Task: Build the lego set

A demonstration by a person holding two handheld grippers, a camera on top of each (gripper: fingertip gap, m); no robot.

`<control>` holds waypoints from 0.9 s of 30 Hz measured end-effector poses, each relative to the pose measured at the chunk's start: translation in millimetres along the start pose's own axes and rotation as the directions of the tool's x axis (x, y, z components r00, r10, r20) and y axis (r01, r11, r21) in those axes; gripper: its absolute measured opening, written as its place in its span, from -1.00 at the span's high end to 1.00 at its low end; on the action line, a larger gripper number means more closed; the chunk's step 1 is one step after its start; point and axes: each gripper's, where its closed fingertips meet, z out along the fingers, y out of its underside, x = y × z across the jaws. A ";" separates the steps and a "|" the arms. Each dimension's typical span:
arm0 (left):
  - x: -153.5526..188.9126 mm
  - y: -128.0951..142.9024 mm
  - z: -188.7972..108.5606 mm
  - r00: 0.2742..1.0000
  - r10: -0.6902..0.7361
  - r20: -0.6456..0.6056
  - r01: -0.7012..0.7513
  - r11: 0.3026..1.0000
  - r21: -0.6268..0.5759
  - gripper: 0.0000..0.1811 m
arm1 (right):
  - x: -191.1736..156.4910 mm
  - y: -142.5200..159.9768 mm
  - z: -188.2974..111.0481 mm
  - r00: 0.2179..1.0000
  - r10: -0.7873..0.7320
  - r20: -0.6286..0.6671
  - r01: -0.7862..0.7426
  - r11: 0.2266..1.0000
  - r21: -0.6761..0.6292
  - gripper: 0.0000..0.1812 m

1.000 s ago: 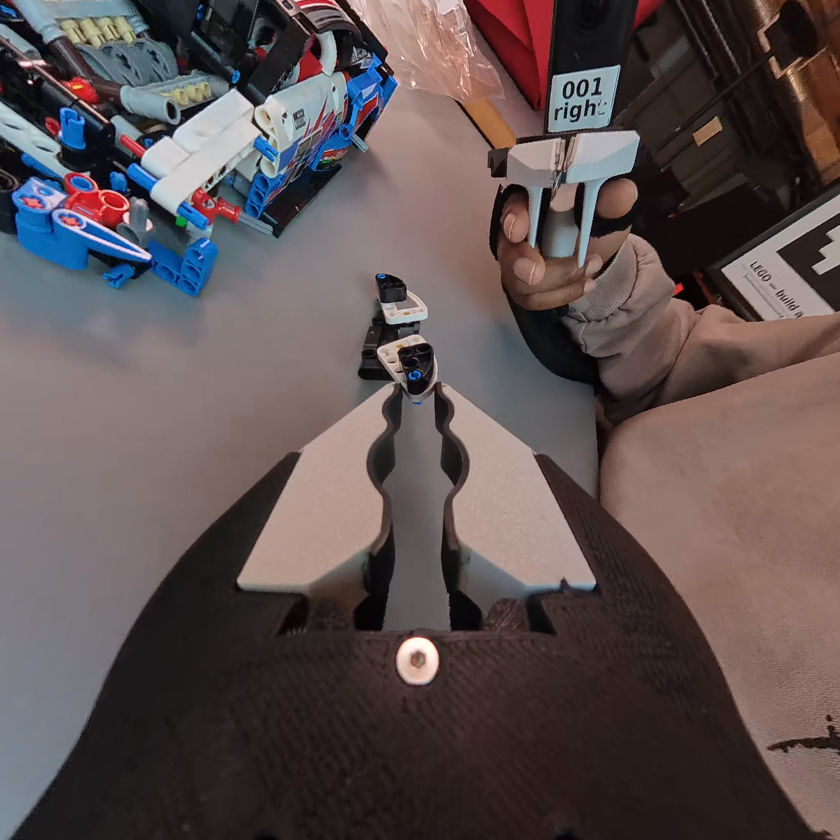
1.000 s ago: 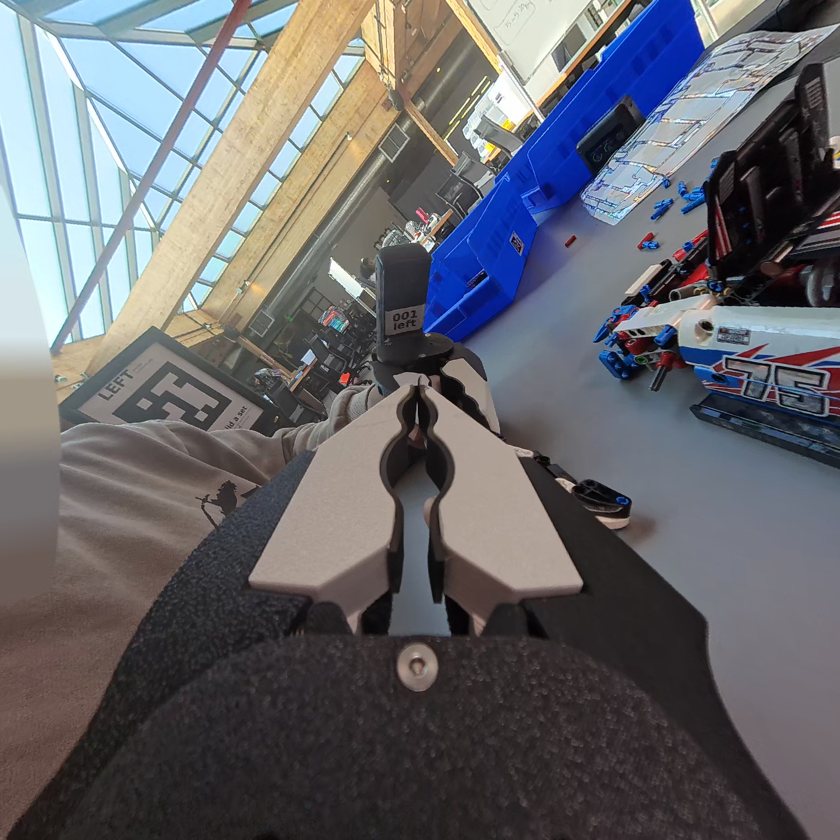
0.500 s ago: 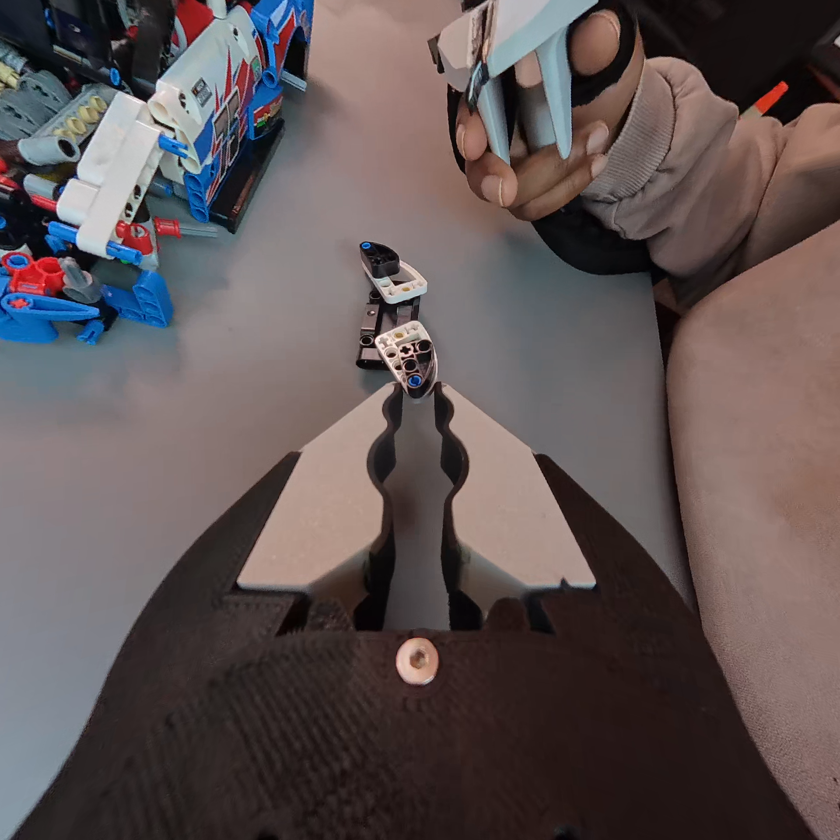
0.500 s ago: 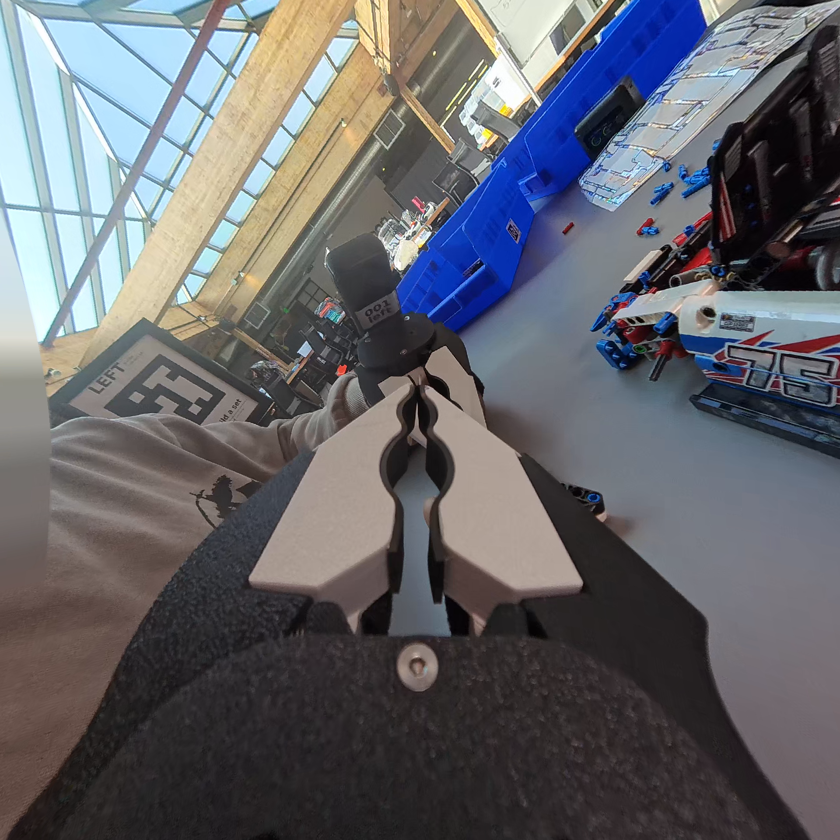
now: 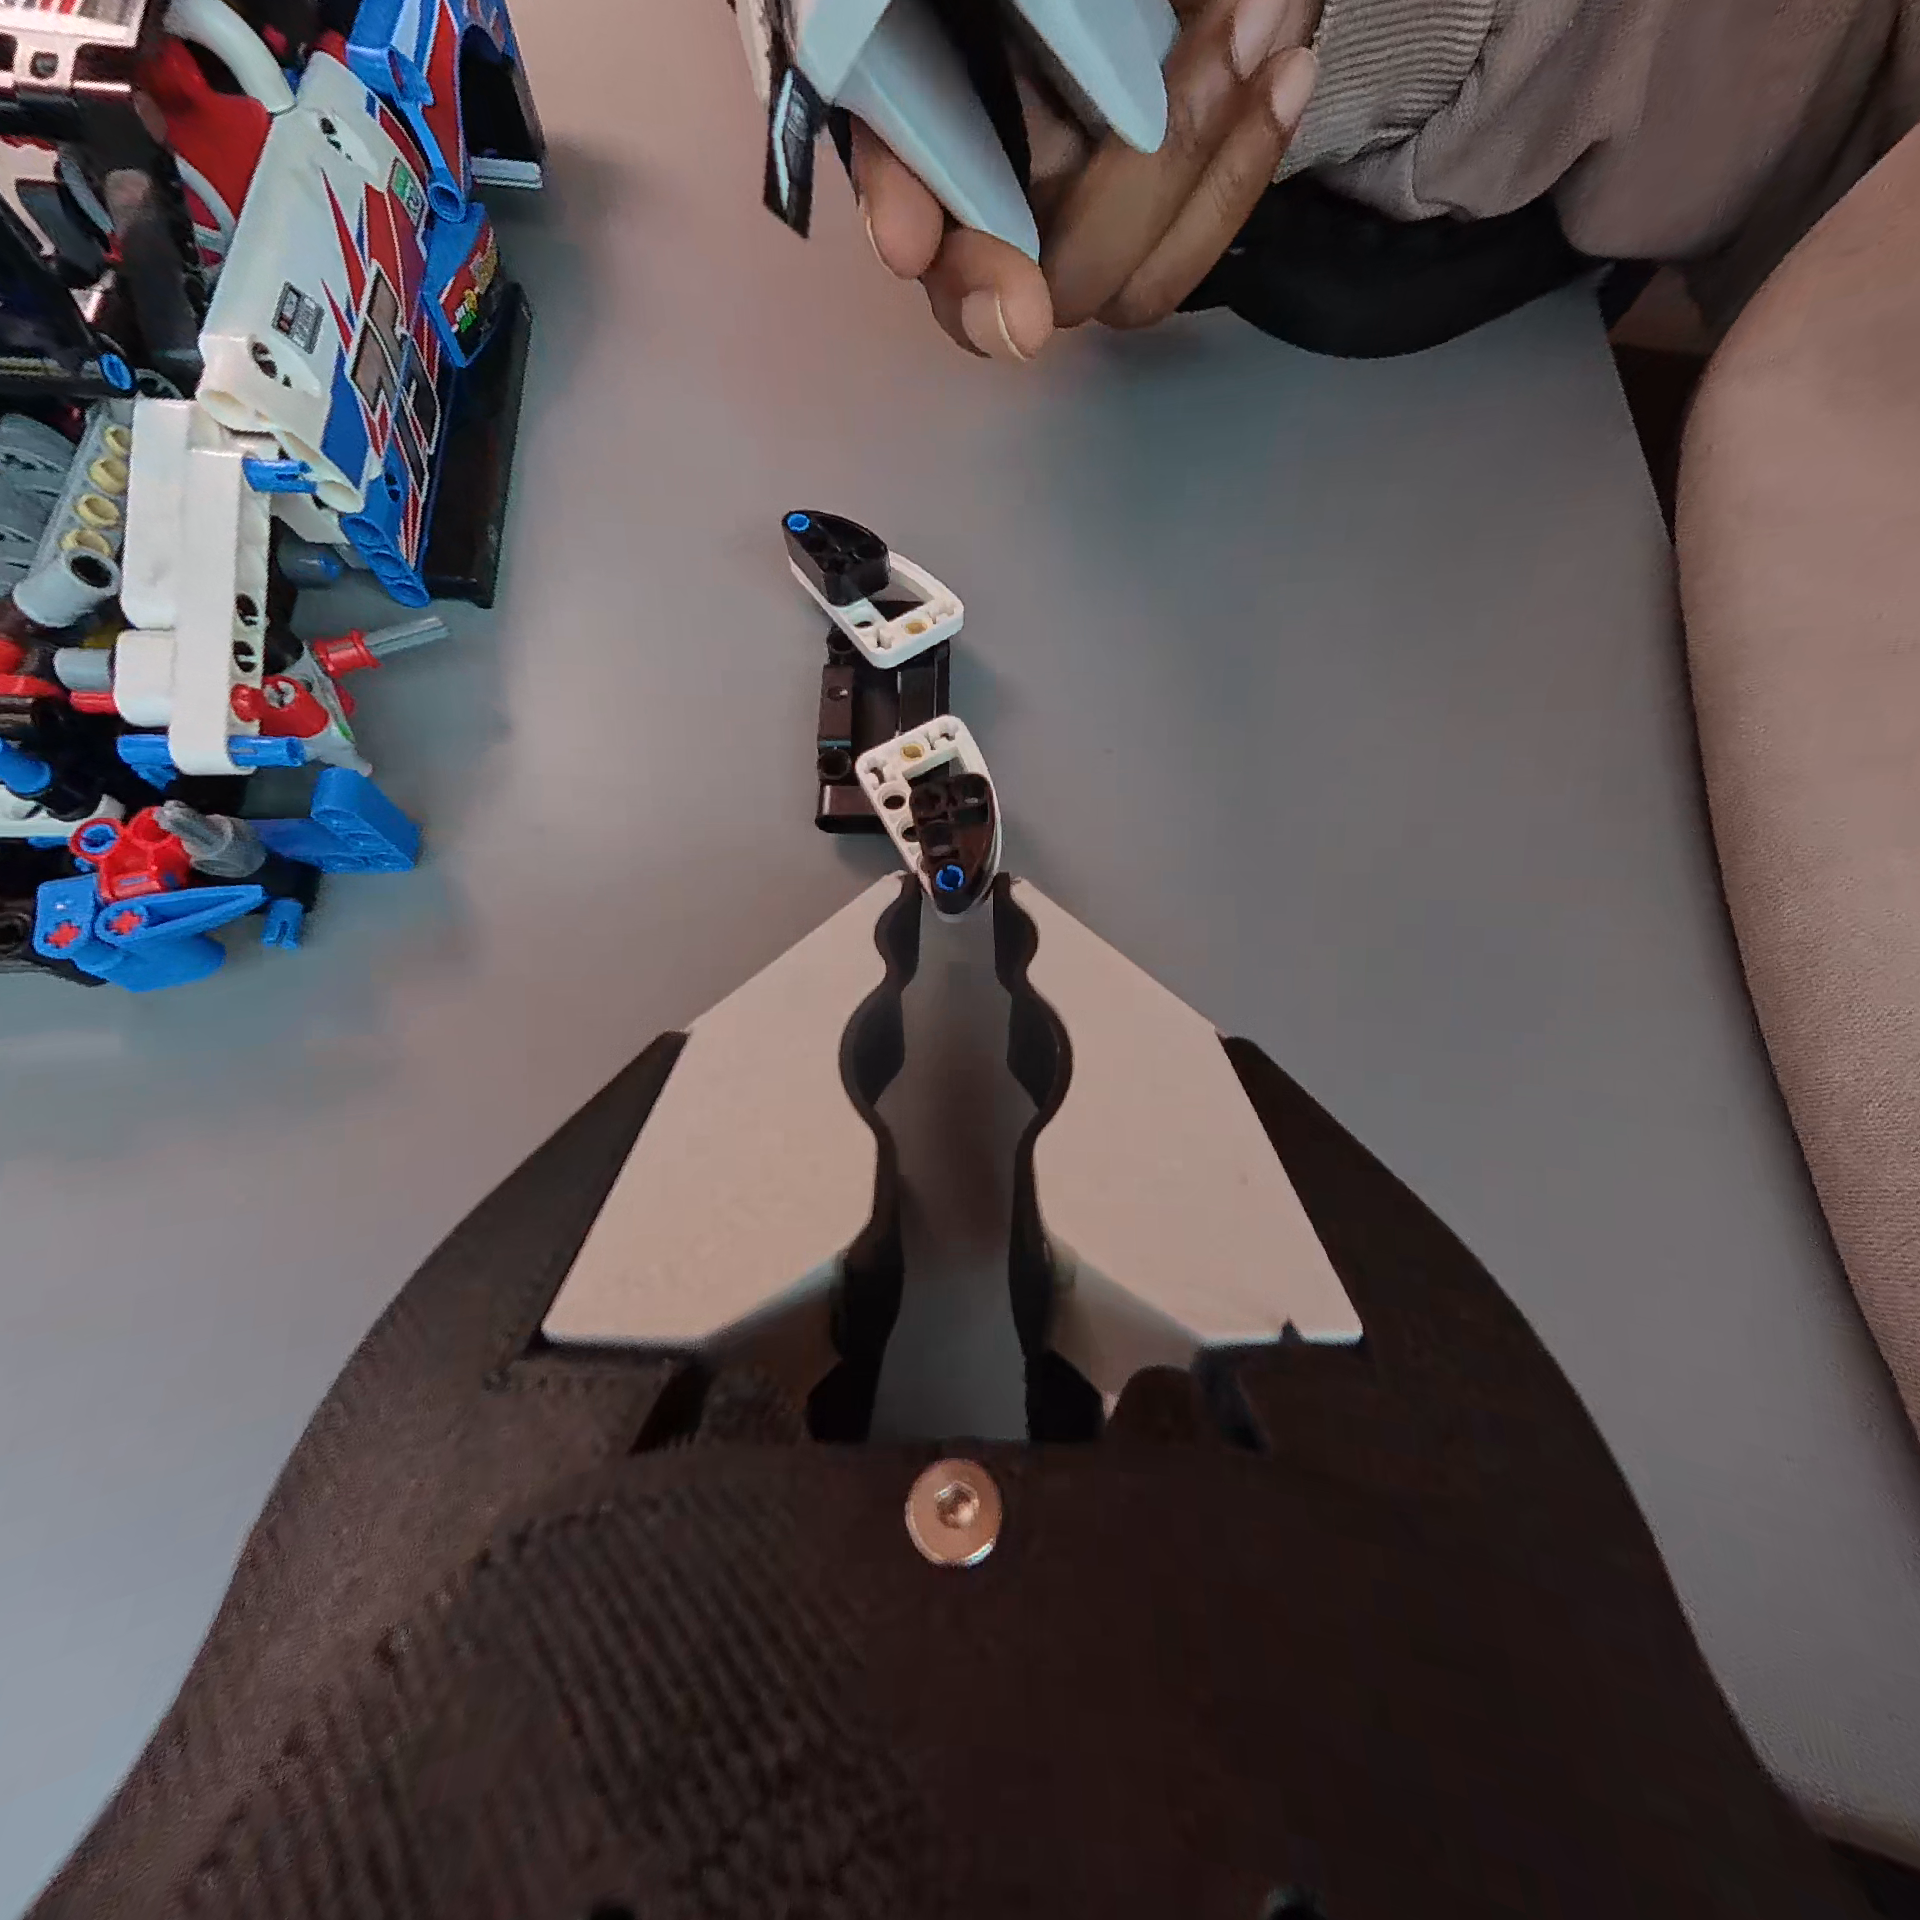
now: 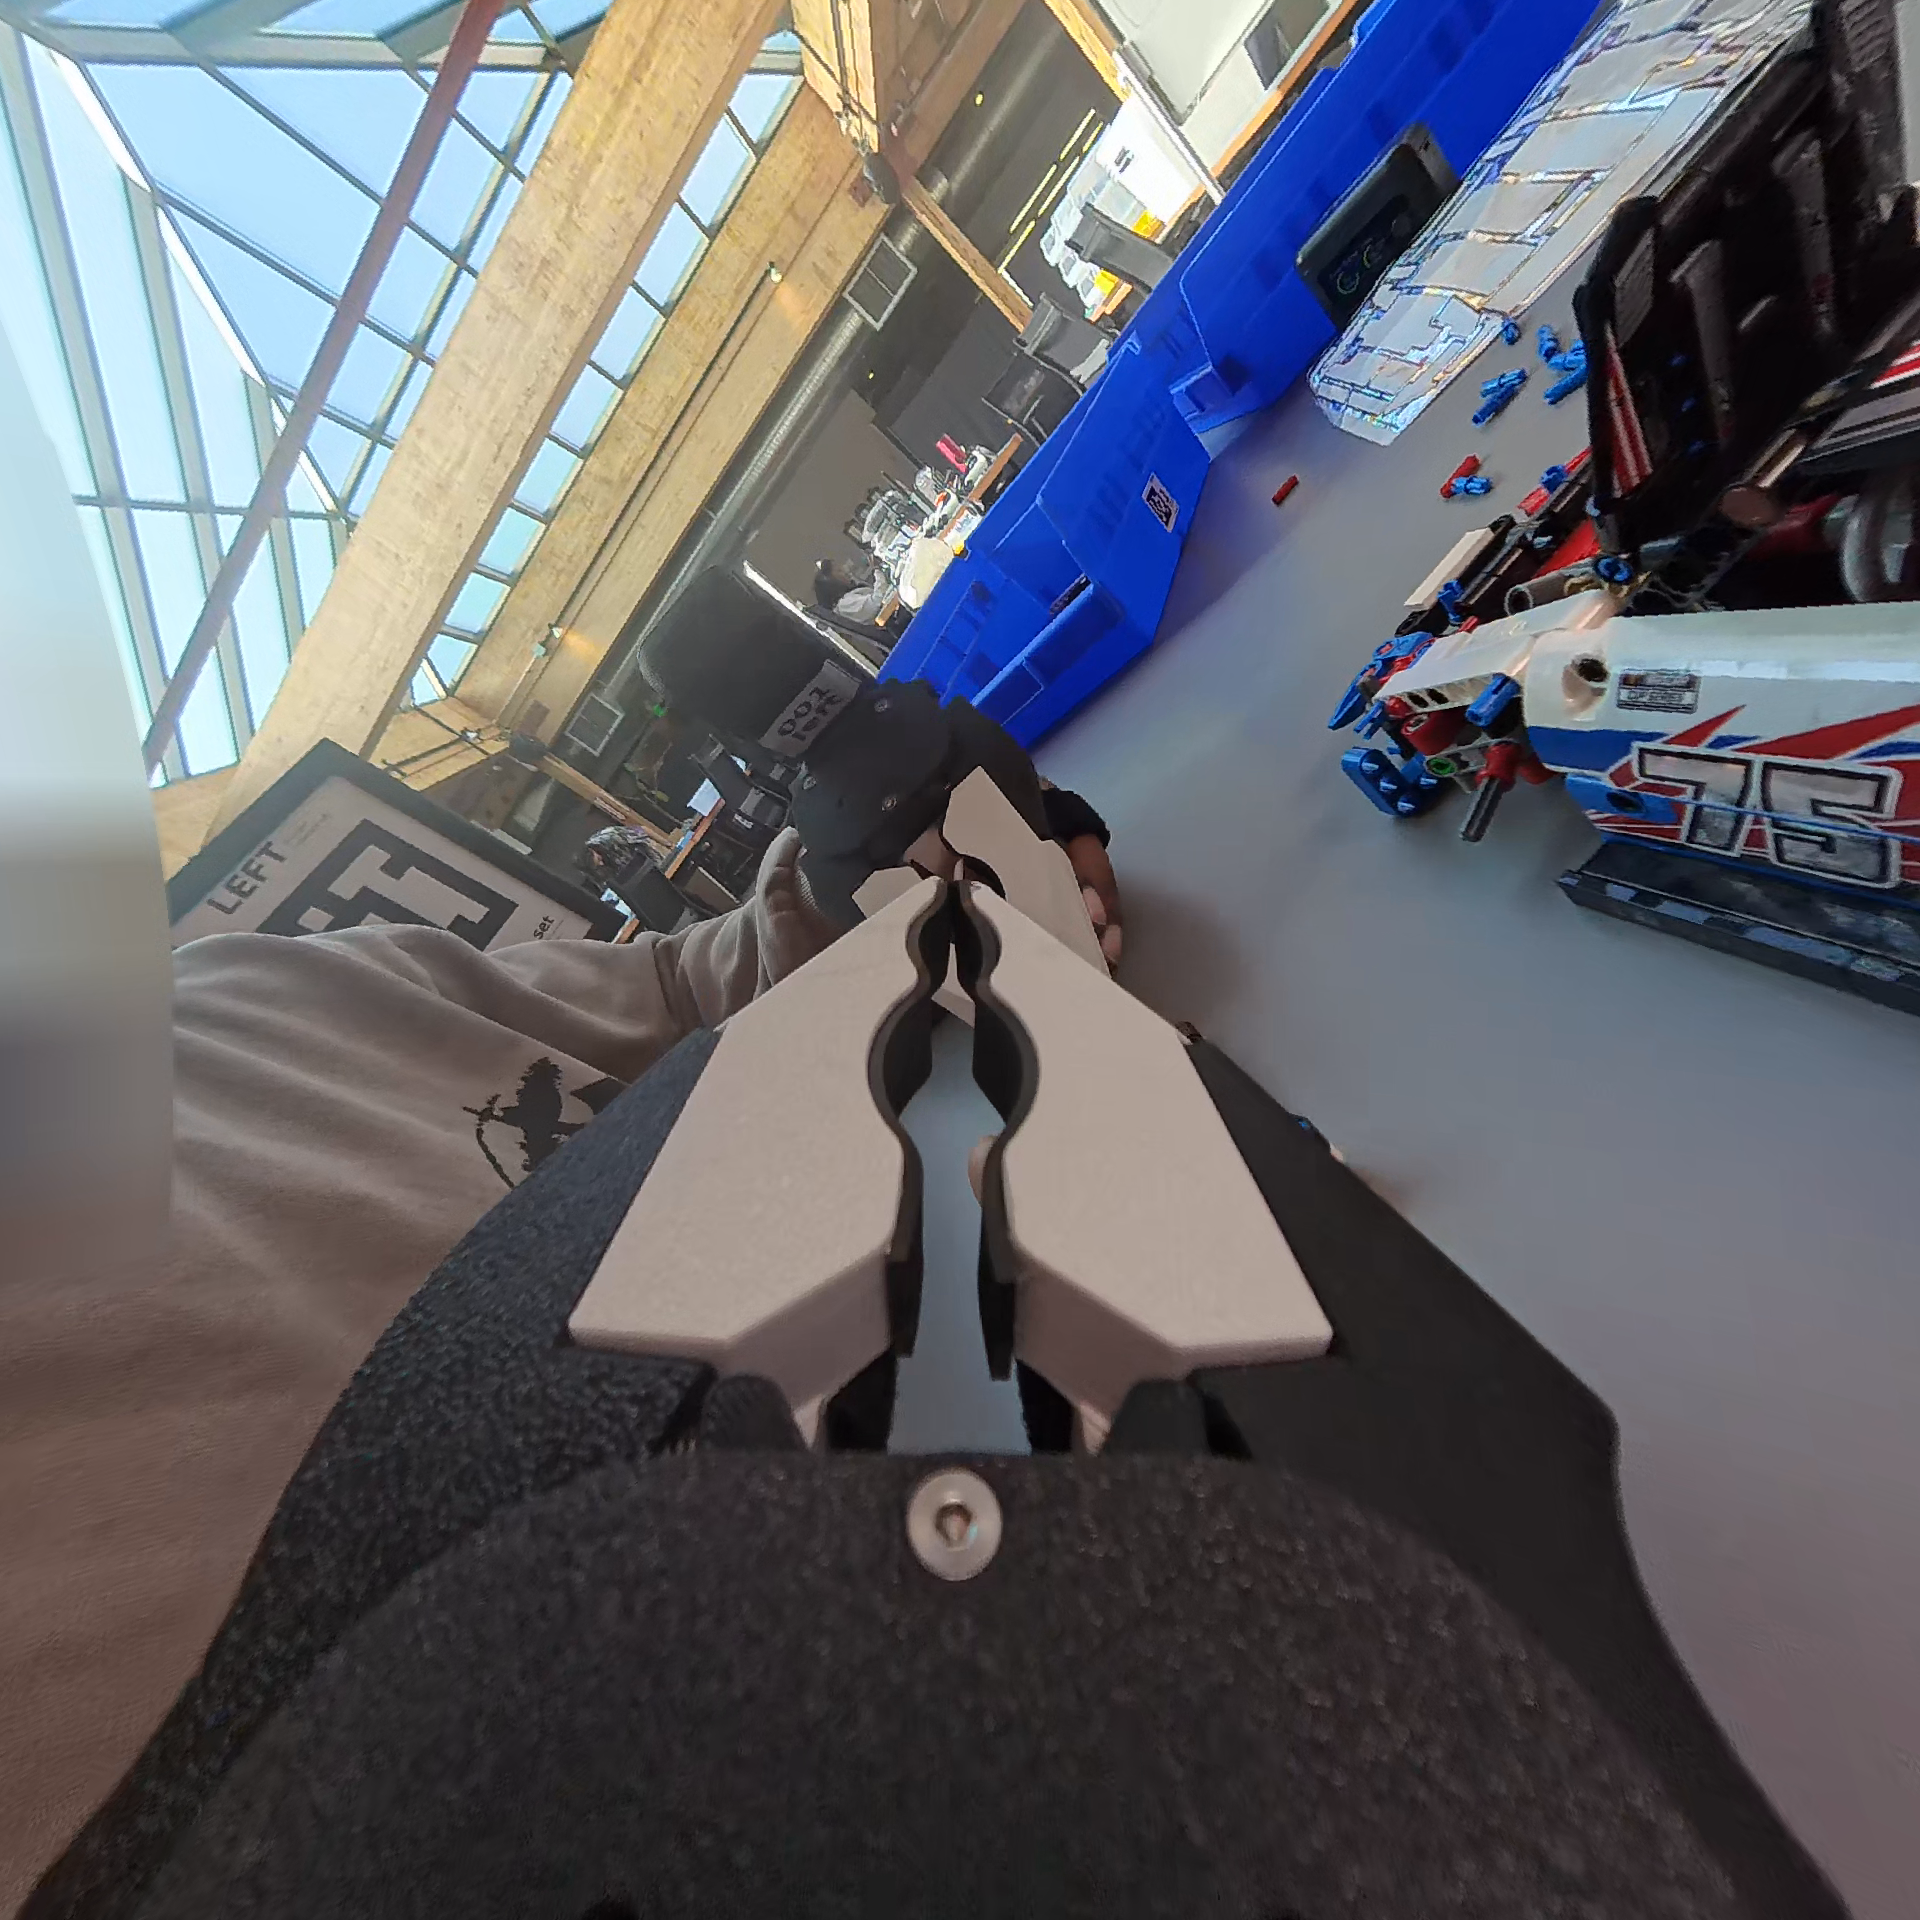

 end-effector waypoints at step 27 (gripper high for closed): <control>-21.6 -50.9 -32.9 0.966 -0.257 -0.002 0.240 0.898 0.369 0.77 | -5.0 -1.4 1.8 0.998 0.037 0.054 -0.038 0.999 0.009 1.00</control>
